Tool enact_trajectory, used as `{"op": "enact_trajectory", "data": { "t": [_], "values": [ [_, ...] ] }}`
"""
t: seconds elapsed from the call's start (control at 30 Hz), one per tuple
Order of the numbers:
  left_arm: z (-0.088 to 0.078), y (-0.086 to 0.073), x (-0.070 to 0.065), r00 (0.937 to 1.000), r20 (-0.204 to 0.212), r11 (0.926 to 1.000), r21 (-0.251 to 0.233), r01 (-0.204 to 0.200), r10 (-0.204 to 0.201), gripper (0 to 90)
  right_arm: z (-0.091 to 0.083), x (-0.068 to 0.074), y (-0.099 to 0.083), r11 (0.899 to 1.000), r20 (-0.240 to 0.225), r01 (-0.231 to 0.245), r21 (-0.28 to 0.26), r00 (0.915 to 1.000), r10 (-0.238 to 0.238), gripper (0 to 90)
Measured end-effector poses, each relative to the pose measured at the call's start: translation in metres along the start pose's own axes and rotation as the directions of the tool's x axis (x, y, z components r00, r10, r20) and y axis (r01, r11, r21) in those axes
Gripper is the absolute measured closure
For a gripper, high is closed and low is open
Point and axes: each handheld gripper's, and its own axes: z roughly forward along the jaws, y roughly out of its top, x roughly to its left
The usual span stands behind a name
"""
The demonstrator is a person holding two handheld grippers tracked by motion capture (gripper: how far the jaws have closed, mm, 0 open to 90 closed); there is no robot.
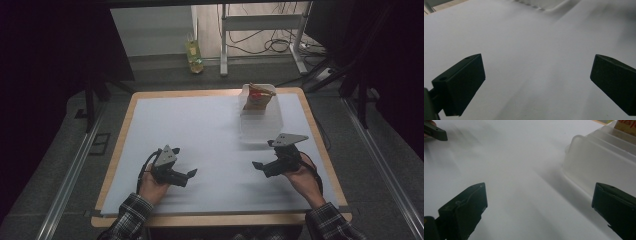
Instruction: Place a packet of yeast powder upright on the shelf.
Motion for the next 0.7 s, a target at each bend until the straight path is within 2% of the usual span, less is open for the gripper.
{"op": "enact_trajectory", "data": {
  "t": [0.3,0.7],
  "values": [
    [0.001,0.0,0.001,1.0,-0.003,0.9998,0.017,0.004,-0.004,0.0,0.012,0.002,-0.009,1.0,-0.004,0.02,0.023,0.9998,-0.02,0.1],
    [0.002,-0.001,0.001,1.0,-0.004,0.9996,0.028,0.007,-0.007,0.0,0.026,0.006,-0.018,0.995,-0.02,0.053,0.089,0.9985,-0.052,0.1]
  ]
}}
